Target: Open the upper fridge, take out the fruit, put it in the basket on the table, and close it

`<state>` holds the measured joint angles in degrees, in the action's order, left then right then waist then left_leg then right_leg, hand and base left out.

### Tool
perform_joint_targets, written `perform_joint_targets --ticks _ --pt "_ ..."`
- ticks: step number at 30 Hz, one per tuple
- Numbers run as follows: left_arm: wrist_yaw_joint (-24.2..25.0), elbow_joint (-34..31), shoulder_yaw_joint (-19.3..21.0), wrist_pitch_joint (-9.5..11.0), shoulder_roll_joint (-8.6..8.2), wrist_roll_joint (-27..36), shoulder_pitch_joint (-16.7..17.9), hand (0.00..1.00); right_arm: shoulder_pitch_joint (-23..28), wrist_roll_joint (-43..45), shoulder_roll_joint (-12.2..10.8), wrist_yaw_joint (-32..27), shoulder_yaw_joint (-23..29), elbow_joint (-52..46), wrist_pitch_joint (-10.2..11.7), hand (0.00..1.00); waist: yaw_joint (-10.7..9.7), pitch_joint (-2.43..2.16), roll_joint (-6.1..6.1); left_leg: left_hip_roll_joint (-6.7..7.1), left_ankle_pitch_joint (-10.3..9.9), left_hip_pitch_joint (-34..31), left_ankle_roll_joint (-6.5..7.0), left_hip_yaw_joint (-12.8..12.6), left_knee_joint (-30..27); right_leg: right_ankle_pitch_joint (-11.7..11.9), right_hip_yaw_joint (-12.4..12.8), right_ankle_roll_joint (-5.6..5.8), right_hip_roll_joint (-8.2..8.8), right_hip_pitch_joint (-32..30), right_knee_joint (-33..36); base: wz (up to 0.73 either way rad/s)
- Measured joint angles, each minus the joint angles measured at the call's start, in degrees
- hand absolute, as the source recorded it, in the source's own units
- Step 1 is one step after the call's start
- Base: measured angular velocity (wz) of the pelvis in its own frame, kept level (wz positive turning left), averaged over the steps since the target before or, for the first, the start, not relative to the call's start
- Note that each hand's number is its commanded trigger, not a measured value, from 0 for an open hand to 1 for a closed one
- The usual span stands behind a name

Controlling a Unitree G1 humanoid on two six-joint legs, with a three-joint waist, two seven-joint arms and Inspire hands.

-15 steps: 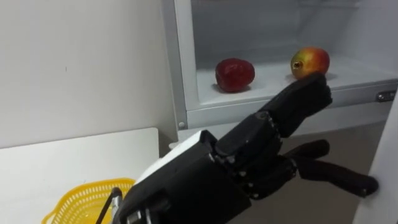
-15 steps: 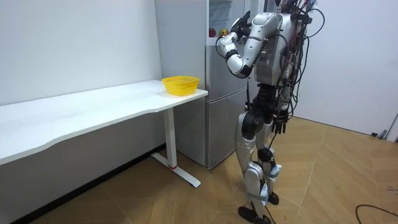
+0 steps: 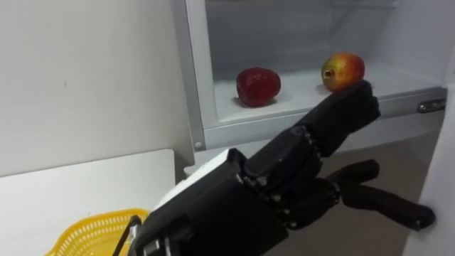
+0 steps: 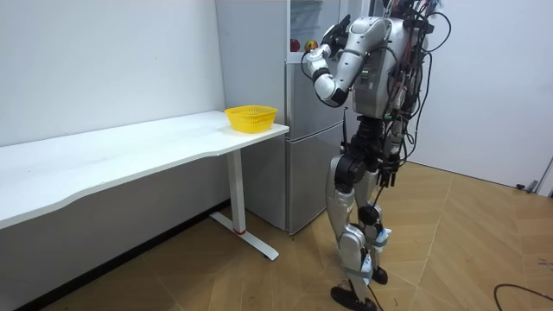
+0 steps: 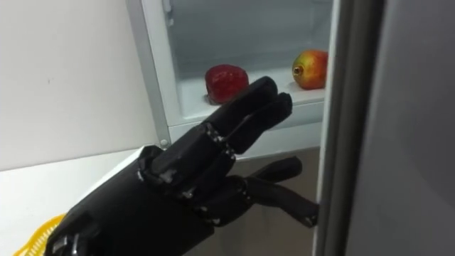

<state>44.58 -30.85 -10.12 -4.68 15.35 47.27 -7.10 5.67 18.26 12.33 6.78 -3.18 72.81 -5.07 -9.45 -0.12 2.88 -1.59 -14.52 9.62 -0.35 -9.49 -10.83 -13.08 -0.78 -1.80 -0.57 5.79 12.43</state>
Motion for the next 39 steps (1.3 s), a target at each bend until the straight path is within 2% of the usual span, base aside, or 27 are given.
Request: perform_joint_targets --ticks 5,7,11,17,20,26,31,39 --pt "0.0 0.2 -3.1 0.0 -0.31 0.5 -0.3 0.0 0.0 0.0 0.0 -0.4 0.1 0.1 0.0 0.0 -2.7 0.1 0.13 -0.13 0.0 0.0 0.0 -2.7 0.0 0.1 1.0 0.12 -0.04 -0.4 0.2 -0.1" --pt "0.0 0.2 -4.3 0.0 -0.3 0.5 -0.6 0.0 0.0 -0.1 0.0 -0.5 0.1 0.1 0.0 0.0 -3.2 0.12 0.18 -0.2 0.0 0.0 0.0 -3.5 0.0 0.1 1.6 0.14 -0.16 -0.8 0.3 -0.19" --pt "0.0 0.2 -6.2 0.0 -0.09 0.4 -2.8 0.0 0.0 -0.2 0.0 -0.3 0.1 0.2 0.3 0.0 -4.6 0.35 0.13 -0.58 0.0 0.2 -0.01 -5.0 0.0 0.5 2.6 0.03 -0.55 -1.1 0.2 -0.17" --pt "0.2 0.7 -9.0 0.0 -0.26 1.0 -5.6 0.0 0.1 -2.3 0.3 0.4 0.1 1.4 0.4 0.0 -6.4 0.43 0.01 -0.79 0.0 0.3 -0.02 -7.7 0.0 0.6 4.5 -0.03 -0.84 -1.8 0.2 -0.14" --pt "0.6 1.0 -10.3 0.0 -0.22 1.1 -7.3 0.0 0.1 -2.5 0.3 0.6 0.1 1.4 0.4 0.0 -7.3 0.48 -0.09 -0.84 0.0 0.1 -0.02 -7.8 0.0 0.9 5.4 0.02 -1.01 -2.2 0.1 -0.18" --pt "1.2 1.6 -10.6 0.0 -0.2 1.3 -8.5 0.0 0.1 -2.7 0.5 1.7 0.5 1.4 0.4 0.0 -8.2 0.48 -0.08 -1.06 0.0 0.0 -0.02 -8.9 0.1 1.2 7.1 -0.06 -1.51 -2.8 0.2 -0.19" --pt "1.5 1.6 -10.6 0.0 -0.14 1.3 -8.5 0.0 0.1 -2.8 0.5 3.2 1.4 1.3 0.1 0.0 -8.9 0.48 -0.08 -1.1 0.0 0.1 -0.03 -8.9 0.1 1.2 7.3 -0.09 -1.57 -2.9 0.2 -0.02" --pt "1.5 1.6 -10.6 0.0 -0.15 1.3 -8.5 0.0 0.1 -3.0 0.6 4.3 2.3 1.4 0.0 0.0 -9.0 0.48 -0.07 -1.06 0.0 0.3 -0.02 -9.0 0.0 1.2 7.3 -0.09 -1.56 -2.9 0.2 0.0"
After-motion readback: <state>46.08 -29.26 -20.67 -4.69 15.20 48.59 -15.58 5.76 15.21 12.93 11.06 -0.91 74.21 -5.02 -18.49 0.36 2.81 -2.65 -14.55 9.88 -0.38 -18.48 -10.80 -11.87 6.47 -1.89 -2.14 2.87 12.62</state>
